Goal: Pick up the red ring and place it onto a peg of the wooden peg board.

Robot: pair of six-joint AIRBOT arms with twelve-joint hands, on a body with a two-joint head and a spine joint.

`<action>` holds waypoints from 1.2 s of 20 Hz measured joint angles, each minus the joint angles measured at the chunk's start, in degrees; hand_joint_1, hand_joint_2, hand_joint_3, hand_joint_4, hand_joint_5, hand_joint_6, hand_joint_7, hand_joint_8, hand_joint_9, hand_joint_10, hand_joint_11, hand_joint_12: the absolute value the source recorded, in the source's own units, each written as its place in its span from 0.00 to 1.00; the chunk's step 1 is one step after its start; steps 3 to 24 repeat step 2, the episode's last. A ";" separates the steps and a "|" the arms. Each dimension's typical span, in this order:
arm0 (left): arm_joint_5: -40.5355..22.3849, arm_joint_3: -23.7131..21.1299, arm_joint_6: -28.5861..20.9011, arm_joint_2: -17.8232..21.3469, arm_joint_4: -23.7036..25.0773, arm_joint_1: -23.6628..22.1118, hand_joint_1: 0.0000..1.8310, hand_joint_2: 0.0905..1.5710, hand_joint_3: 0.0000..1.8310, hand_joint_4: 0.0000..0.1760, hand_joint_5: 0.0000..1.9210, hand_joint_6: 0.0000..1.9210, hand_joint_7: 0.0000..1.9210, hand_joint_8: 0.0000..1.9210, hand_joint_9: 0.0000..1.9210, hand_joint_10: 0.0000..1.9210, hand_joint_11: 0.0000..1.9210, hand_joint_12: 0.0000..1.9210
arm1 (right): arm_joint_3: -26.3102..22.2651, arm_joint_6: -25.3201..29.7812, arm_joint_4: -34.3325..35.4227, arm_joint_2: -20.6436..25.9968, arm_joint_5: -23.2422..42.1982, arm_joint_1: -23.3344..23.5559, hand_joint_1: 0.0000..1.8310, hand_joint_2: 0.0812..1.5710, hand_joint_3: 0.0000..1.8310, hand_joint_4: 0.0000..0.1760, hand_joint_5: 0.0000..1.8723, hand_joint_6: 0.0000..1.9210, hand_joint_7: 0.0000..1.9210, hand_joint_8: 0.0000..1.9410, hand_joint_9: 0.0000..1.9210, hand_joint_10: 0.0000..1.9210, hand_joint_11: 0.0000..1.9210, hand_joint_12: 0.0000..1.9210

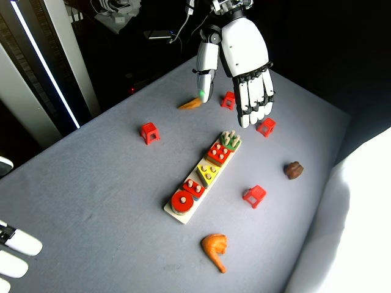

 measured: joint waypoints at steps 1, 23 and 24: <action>0.09 0.00 0.00 0.00 0.00 0.00 0.00 0.80 0.00 0.00 0.14 0.00 0.14 0.00 0.12 0.00 0.00 0.22 | -0.79 0.07 0.00 0.28 0.61 0.00 0.06 0.69 0.00 0.00 0.10 0.00 0.08 0.00 0.06 0.00 0.00 0.14; -0.04 0.00 0.00 0.00 -0.02 0.13 0.00 0.80 0.00 0.00 0.14 0.00 0.14 0.00 0.12 0.00 0.00 0.22 | -1.46 0.44 0.00 1.20 1.68 0.00 0.06 0.69 0.00 0.00 0.10 0.00 0.08 0.00 0.06 0.00 0.00 0.14; -0.04 0.00 0.00 0.00 -0.02 0.13 0.00 0.80 0.00 0.00 0.14 0.00 0.14 0.00 0.12 0.00 0.00 0.22 | -1.46 0.44 0.00 1.20 1.68 0.00 0.06 0.69 0.00 0.00 0.10 0.00 0.08 0.00 0.06 0.00 0.00 0.14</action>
